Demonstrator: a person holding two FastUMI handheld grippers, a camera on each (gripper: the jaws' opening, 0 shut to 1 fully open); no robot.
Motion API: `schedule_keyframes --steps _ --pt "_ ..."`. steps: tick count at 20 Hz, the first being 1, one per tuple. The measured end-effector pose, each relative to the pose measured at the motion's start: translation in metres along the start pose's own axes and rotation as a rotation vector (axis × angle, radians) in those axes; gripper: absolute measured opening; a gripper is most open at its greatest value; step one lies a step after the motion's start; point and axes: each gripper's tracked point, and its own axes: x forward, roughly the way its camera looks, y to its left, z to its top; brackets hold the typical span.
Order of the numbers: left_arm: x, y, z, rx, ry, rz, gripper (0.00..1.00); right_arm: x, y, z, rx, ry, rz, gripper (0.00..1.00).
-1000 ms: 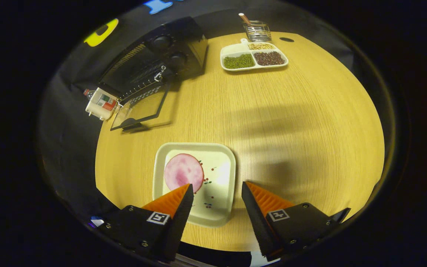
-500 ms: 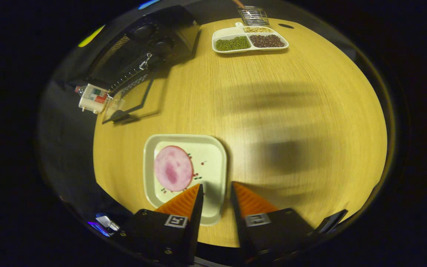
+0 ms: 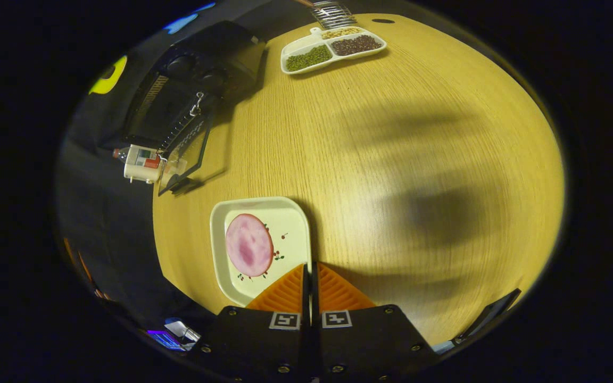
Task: Open the electric oven with the left hand, put the food in, and close the electric oven.
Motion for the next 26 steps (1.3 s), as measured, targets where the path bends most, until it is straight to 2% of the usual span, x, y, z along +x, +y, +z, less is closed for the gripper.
schedule_keyframes --steps 3,12,17,23,25,26 --pt "0.003 -0.002 0.002 0.0 0.0 -0.004 0.97 -0.003 0.006 -0.001 0.029 -0.009 0.064 0.01" --pt "0.004 -0.021 0.001 0.027 0.021 -0.032 0.97 -0.022 0.045 0.009 0.117 -0.068 0.235 0.01" --pt "-0.006 -0.023 -0.004 0.007 0.018 -0.024 0.97 -0.034 0.076 0.025 0.142 -0.116 0.23 0.01" --pt "0.012 -0.003 -0.01 0.019 0.018 -0.009 1.0 -0.035 0.128 0.06 0.154 -0.183 0.248 0.0" --pt "0.02 0.009 -0.01 0.009 0.016 0.001 0.97 -0.029 0.143 0.071 0.163 -0.194 0.244 0.01" --pt "0.025 0.013 -0.01 0.003 0.016 0.004 1.0 -0.027 0.149 0.077 0.177 -0.209 0.241 0.0"
